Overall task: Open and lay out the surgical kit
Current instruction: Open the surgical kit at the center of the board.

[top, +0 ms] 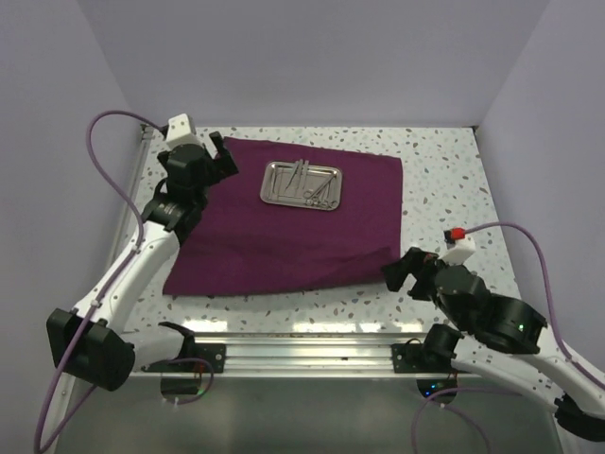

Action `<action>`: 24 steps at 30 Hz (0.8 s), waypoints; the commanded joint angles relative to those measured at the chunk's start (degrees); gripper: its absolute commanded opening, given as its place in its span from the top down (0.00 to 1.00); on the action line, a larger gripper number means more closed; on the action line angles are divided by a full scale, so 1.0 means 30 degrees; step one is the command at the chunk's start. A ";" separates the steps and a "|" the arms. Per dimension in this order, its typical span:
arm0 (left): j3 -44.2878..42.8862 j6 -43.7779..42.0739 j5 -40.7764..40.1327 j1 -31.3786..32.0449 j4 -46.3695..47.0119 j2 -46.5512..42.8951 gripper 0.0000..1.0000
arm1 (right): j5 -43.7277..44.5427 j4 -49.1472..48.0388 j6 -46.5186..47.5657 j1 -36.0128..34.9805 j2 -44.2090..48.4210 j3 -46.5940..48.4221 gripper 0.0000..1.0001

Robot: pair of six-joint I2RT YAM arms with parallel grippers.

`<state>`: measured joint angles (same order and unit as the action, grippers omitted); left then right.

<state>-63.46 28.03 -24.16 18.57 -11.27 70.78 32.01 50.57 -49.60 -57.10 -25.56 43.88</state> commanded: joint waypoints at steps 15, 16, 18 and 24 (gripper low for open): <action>0.4602 0.0881 -0.0621 -0.0095 -0.0585 -0.2886 0.00 | 0.4146 -0.3286 -0.0108 -0.0039 -0.5504 0.1192 0.02; 0.4224 0.0765 0.0107 -0.0124 -0.0261 -0.1954 0.00 | 0.4386 -0.3929 0.0880 0.0019 -0.6267 0.1832 0.02; 0.3754 0.0385 0.0873 -0.0125 0.0967 -0.0895 0.00 | 0.4187 -0.5893 0.2319 0.0282 -0.9047 0.3264 0.01; 0.1032 -0.1695 0.2982 -0.2021 0.3345 0.3118 0.01 | -0.3246 -0.7885 0.4902 0.8065 -1.5878 0.6700 0.02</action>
<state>-54.50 26.70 -19.38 16.47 -8.38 76.95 32.38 33.89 -39.99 -42.28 -69.12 61.23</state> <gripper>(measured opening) 0.994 0.984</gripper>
